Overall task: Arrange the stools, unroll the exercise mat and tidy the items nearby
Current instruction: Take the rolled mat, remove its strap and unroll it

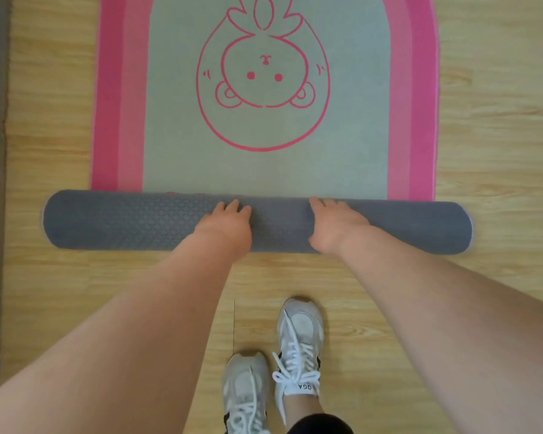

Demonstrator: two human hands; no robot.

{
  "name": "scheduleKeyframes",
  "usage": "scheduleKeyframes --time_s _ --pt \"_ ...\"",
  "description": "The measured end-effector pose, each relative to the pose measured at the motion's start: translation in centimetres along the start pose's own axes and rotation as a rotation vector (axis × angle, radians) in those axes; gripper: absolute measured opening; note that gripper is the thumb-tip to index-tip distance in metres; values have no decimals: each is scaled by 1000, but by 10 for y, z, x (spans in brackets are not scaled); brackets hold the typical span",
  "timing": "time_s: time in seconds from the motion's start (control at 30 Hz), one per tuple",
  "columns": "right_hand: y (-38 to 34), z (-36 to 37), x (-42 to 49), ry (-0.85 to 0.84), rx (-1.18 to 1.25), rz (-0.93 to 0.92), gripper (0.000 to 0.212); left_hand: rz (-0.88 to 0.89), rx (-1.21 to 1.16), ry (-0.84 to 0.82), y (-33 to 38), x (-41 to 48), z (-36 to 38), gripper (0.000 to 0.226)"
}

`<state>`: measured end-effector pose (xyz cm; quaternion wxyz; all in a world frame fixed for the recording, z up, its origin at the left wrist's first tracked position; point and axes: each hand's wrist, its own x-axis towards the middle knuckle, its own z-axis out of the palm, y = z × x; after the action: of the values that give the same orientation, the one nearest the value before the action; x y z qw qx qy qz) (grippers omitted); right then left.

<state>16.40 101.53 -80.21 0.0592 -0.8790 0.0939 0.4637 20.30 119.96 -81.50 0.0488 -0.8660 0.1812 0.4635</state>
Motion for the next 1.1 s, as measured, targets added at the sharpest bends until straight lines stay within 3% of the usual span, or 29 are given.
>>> scheduleKeyframes --time_s 0.13,0.27,0.4,0.5,0.6,0.7,0.8,1.0,1.1 --pt "-11 33 -18 65 -51 13 87 20 -5 7 -1 -29 32 66" --pt "-17 58 -36 70 5 40 86 22 29 78 4 -59 53 50" --pt "-19 83 -64 34 57 51 56 -4 10 89 16 -85 71 43" --pt "-18 93 -82 144 49 42 42 -4 -13 193 20 -95 82 47" --pt "-13 102 -87 263 74 43 49 10 11 183 18 -96 96 67" --pt "-7 116 -84 164 48 34 69 5 45 66 16 -97 112 75" --pt "-5 133 -86 98 53 68 80 20 25 125 13 -103 129 72" --pt "-21 182 -120 123 -31 73 81 -8 6 196 25 -136 187 67" --pt "-22 198 -137 80 -10 96 63 -17 -18 130 32 -157 211 58"
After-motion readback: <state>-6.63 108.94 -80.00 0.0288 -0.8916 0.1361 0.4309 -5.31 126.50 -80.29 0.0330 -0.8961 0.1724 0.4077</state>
